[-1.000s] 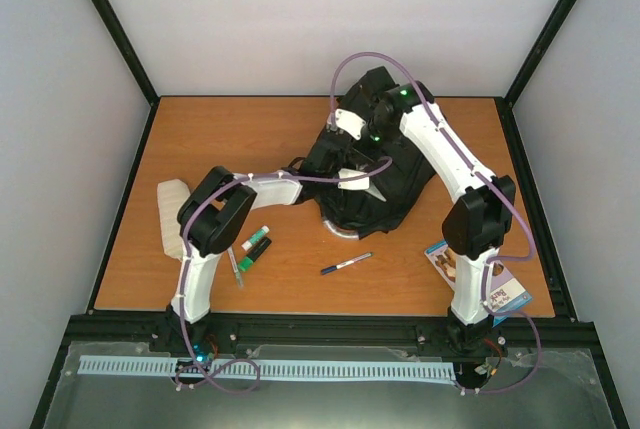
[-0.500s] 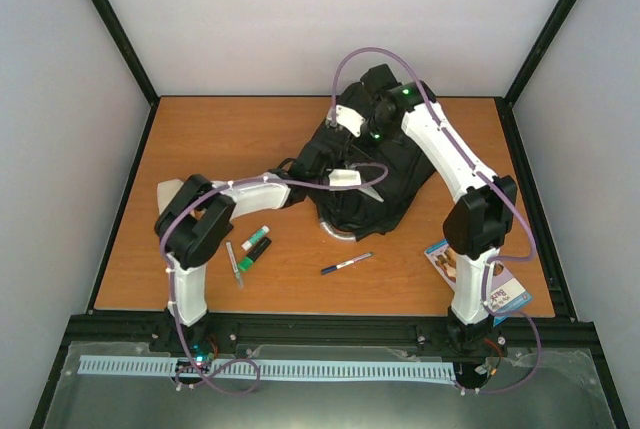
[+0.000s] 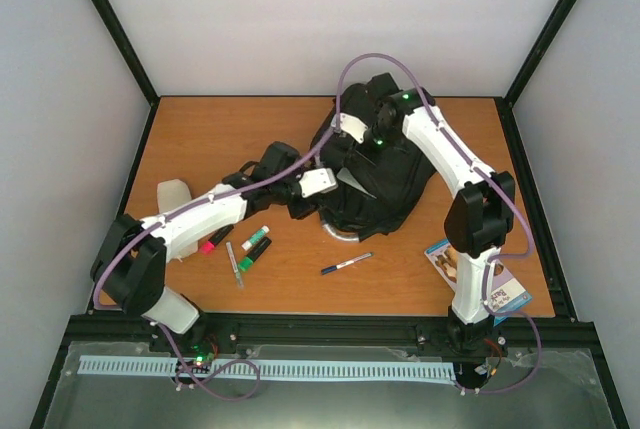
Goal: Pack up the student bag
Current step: Place the book in the student bag, then adjust the student bag at the center of the board.
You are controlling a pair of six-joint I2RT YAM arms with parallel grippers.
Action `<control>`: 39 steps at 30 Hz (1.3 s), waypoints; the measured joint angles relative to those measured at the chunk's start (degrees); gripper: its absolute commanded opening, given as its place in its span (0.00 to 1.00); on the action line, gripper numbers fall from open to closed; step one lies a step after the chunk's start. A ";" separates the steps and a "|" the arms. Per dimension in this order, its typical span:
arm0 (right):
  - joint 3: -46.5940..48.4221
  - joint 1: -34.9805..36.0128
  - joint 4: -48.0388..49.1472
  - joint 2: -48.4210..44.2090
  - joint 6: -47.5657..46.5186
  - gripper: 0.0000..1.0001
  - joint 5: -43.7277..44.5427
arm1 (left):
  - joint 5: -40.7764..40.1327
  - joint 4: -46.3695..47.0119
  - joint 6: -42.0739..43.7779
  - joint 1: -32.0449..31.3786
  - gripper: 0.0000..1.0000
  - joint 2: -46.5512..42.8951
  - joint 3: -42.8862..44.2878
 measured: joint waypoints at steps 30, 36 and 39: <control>-35.95 -18.21 9.66 -22.14 6.34 0.72 9.01 | 5.57 -21.42 -38.82 34.80 1.00 8.96 12.35; -36.63 -29.51 10.91 -19.12 9.29 0.75 7.65 | 8.48 -20.68 -41.55 34.80 0.94 10.19 12.66; -35.43 -31.47 11.13 -15.61 10.36 0.77 6.82 | 9.44 -19.43 -42.36 34.80 0.93 10.19 12.04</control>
